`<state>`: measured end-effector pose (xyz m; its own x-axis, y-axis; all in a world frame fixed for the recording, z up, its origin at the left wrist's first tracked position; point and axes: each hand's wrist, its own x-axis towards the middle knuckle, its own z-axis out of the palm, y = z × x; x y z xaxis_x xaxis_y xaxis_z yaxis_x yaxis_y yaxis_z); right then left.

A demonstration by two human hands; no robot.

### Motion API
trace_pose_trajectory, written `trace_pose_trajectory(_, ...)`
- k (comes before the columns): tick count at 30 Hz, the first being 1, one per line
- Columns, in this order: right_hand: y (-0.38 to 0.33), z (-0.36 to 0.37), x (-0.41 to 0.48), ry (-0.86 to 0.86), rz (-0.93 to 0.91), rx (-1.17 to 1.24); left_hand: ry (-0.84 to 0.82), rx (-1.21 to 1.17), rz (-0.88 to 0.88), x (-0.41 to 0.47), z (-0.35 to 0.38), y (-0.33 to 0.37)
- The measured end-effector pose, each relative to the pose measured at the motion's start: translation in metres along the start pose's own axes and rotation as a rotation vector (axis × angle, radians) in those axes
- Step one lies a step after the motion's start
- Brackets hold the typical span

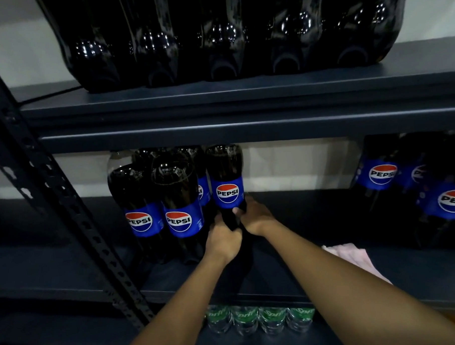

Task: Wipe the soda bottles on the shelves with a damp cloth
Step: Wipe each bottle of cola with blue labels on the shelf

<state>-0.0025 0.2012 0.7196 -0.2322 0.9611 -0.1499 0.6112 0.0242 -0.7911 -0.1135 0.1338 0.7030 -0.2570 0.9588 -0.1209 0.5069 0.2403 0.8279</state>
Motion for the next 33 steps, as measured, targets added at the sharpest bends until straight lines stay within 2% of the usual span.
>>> trace_pose_trajectory(9,-0.001,-0.003,-0.003,-0.039,0.005,-0.020,-0.005,0.045,0.024,-0.002,0.006,-0.007)
trace_pose_trajectory(14,0.024,-0.027,-0.027,-0.013,0.038,0.012,-0.134,0.103,0.010,-0.006,0.028,0.001)
trace_pose_trajectory(16,0.044,-0.047,-0.040,0.075,0.036,0.042,-0.163,0.096,0.049,-0.004,0.040,0.014)
trace_pose_trajectory(21,0.107,-0.112,-0.070,0.507,0.082,0.245,-0.236,0.085,0.172,0.005,0.093,0.070)
trace_pose_trajectory(25,0.155,-0.161,-0.093,0.715,0.146,0.322,-0.301,0.047,0.270,0.012,0.150,0.127)
trace_pose_trajectory(29,0.180,-0.191,-0.091,0.792,0.165,0.268,-0.367,0.099,0.358,0.028,0.193,0.172)
trace_pose_trajectory(31,0.181,-0.204,-0.085,0.745,0.182,0.279,-0.375,0.086,0.444,0.038,0.210,0.191)
trace_pose_trajectory(33,0.179,-0.213,-0.074,0.684,0.189,0.256,-0.363,0.023,0.455,0.047,0.221,0.207)
